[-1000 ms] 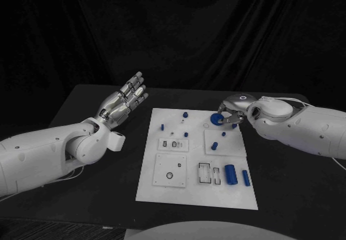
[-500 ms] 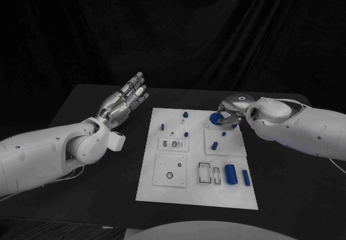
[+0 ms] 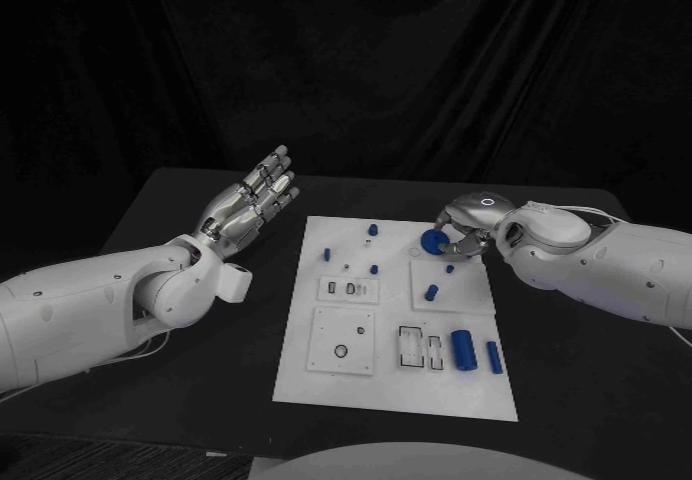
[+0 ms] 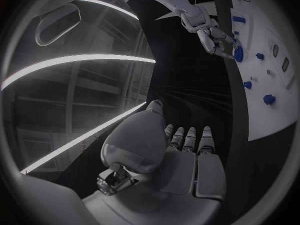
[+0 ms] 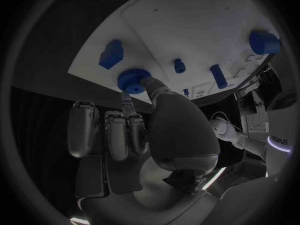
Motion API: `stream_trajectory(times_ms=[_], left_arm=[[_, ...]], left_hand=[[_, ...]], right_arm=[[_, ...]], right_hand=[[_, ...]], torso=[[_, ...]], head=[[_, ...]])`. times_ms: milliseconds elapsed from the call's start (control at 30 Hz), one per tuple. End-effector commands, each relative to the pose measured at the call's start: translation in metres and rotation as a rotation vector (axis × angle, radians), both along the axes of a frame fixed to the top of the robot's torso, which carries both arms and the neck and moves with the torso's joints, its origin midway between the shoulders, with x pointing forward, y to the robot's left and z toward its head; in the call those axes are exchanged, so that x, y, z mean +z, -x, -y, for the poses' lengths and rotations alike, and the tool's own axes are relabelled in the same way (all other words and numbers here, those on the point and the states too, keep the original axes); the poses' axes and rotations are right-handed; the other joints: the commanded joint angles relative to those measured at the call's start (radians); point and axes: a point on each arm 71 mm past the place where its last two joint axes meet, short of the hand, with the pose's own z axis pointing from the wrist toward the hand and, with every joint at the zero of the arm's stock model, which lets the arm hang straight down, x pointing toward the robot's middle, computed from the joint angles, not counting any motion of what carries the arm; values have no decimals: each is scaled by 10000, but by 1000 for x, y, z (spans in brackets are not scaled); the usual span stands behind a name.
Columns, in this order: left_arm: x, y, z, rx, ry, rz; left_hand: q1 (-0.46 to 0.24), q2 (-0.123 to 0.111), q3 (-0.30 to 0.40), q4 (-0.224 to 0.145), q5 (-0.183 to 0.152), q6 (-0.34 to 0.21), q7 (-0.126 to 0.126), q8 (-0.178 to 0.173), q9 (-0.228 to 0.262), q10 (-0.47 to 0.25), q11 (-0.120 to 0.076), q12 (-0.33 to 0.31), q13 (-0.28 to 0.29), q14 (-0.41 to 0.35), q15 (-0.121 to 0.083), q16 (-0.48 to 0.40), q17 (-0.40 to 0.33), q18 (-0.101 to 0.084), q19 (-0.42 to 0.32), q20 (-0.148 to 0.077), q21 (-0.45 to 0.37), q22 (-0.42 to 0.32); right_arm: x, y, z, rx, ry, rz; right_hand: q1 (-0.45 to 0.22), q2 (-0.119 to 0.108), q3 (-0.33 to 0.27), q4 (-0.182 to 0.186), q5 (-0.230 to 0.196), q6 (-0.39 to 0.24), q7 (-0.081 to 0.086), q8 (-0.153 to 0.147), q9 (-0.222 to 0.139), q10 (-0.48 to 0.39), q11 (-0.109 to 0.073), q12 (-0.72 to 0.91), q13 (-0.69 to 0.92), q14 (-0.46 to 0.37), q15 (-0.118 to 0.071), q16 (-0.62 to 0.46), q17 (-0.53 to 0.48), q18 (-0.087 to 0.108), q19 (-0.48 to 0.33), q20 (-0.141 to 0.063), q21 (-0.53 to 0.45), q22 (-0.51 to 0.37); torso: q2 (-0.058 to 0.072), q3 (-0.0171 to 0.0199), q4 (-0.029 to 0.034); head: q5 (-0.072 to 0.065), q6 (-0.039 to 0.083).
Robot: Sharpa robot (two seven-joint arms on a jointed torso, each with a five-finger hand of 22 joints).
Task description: Assemble the parts on the task board
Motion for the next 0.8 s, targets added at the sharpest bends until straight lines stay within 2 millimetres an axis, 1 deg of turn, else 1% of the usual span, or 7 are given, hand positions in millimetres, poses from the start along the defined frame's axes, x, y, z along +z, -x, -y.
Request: stream_trajectory(times_ms=[33, 100, 167, 233, 467, 667, 800], left_arm=[[0, 1, 2, -108, 58, -7], [0, 1, 2, -116, 40, -37], [-1, 0, 2, -125, 21, -68], [-1, 0, 2, -134, 9, -92], [-2, 0, 4, -205, 1, -164], [-3, -1, 5, -276, 4, -211], [-4, -1, 7, -331, 16, -230]], left_hand=[[107, -17, 76, 1, 43, -32, 66, 14, 8, -11, 60, -35, -16, -4, 65, -36, -10, 117, -28, 72, -58, -14], [107, -17, 76, 1, 43, -32, 66, 14, 8, -11, 60, -35, -16, -4, 65, -36, -10, 117, -28, 72, -58, -14], [106, -18, 75, 2, 42, -43, 74, 11, 5, -11, 75, -35, -16, -4, 70, -36, -10, 117, -28, 75, -58, -14], [106, -17, 76, 1, 43, -45, 79, 10, 5, -11, 84, -35, -16, -4, 73, -36, -10, 118, -28, 76, -58, -14], [107, -14, 80, -1, 44, -35, 90, 12, 7, -11, 104, -35, -16, -4, 83, -36, -10, 117, -28, 82, -58, -14], [107, -14, 80, -1, 44, -35, 90, 12, 7, -11, 104, -35, -16, -4, 83, -36, -10, 117, -28, 82, -58, -14], [107, -5, 87, -2, 46, -20, 113, 15, 10, -11, 130, -35, -16, -4, 100, -36, -10, 114, -28, 94, -58, -14]], right_arm=[[10, 0, -4, 107, -253, 189], [13, 1, -7, 107, -376, 123], [16, 2, -10, 140, -468, 68], [18, 2, -14, 198, -528, 25], [20, 4, -36, 587, -566, -246], [18, 0, -59, 967, -521, -378], [16, -3, -72, 1165, -520, -387]], right_hand=[[-207, 26, 8, 71, -38, 603, -531, 122, 945, 1040, -80, 25, 2611, 1055, -86, 26, 2632, -202, 67, -2, 65, 1772], [-219, 17, 13, 77, -57, 594, -527, 111, 947, 1040, -78, 25, 2611, 1055, -86, 26, 2632, -203, 73, -3, 71, 1777], [-223, 8, 33, 79, -83, 573, -508, 88, 947, 1040, -78, 25, 2611, 1055, -79, 26, 2632, -213, 101, -1, 106, 1795], [-239, 2, 55, 88, -137, 577, -489, 75, 953, 1040, -65, 25, 2611, 1055, -68, 26, 2632, -221, 124, 4, 134, 1812], [-268, -4, 103, 106, -231, 588, -451, 45, 965, 1040, -35, 25, 2611, 1055, -46, 26, 2632, -233, 164, 19, 177, 1839], [-288, 0, 133, 121, -280, 562, -425, 8, 961, 1040, -14, 25, 2611, 1055, -28, 26, 2632, -240, 187, 31, 203, 1855], [-282, -9, 153, 112, -309, 545, -407, -15, 958, 1040, -2, 25, 2611, 1055, -15, 26, 2632, -244, 198, 40, 214, 1863]], torso=[[-12, -19, 5], [-10, -17, 4], [-8, -10, 8], [-10, -6, 16], [8, 12, 10], [9, 6, 0], [21, 20, 3]], head=[[4, 26], [34, 89], [56, 98], [38, 115], [38, 112], [23, 107], [1, 122]])
